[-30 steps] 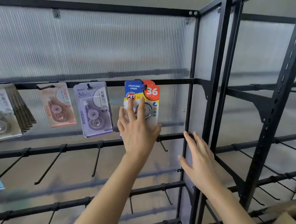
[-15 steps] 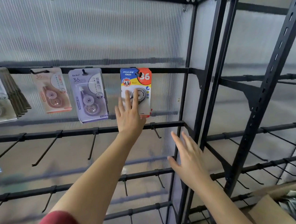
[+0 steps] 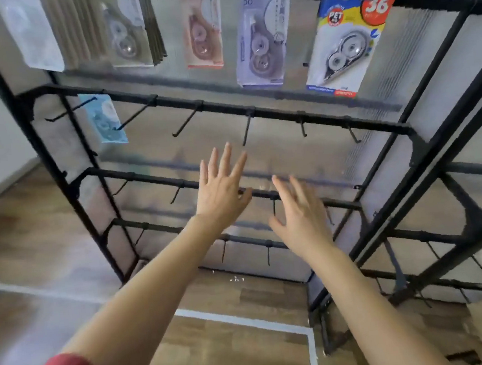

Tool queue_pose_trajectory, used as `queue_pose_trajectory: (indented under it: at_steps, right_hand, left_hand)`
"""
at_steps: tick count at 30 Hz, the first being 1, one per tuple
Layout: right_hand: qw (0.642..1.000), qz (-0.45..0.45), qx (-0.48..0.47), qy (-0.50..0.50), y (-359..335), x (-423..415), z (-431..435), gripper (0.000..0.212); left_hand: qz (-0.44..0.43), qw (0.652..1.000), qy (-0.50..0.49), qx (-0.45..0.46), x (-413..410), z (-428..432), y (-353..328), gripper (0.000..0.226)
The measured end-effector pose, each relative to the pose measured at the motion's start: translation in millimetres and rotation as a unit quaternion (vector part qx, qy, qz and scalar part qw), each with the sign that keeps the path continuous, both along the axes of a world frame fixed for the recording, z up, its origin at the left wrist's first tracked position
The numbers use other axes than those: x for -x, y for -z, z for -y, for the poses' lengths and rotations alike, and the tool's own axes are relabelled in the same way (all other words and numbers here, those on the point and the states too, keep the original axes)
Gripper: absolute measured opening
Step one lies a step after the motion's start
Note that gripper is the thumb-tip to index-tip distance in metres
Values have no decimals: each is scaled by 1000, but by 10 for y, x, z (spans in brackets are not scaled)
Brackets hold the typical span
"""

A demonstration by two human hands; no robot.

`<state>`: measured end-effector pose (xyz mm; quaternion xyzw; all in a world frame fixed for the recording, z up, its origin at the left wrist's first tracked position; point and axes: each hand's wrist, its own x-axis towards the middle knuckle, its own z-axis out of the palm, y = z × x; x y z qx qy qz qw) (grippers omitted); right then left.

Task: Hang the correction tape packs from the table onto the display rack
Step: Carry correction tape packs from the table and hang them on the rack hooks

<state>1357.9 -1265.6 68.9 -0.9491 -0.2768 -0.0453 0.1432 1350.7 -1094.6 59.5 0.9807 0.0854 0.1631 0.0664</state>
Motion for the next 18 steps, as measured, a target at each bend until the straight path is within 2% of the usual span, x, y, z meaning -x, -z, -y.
queue_pose_trajectory:
  at_steps: [3,9,14,18]
  right_hand:
    - [998,-29,21,-53,123,339,-387,71]
    - [985,-99,72,-124,459,1346,-1069,73]
    - [962,-165,106,-191,754,2383,-1540,72]
    - [939,-195,108,-262,948,3230,-1914,71]
  left_hand:
    - [-20,996,-52,72,633,-230,269,72]
    - [-62,972,-184,135,2204,-675,730,73]
    - [-89,940,-290,158,3650,-883,1044,73]
    - [-109,898,-384,185,4741,-1021,1259,71]
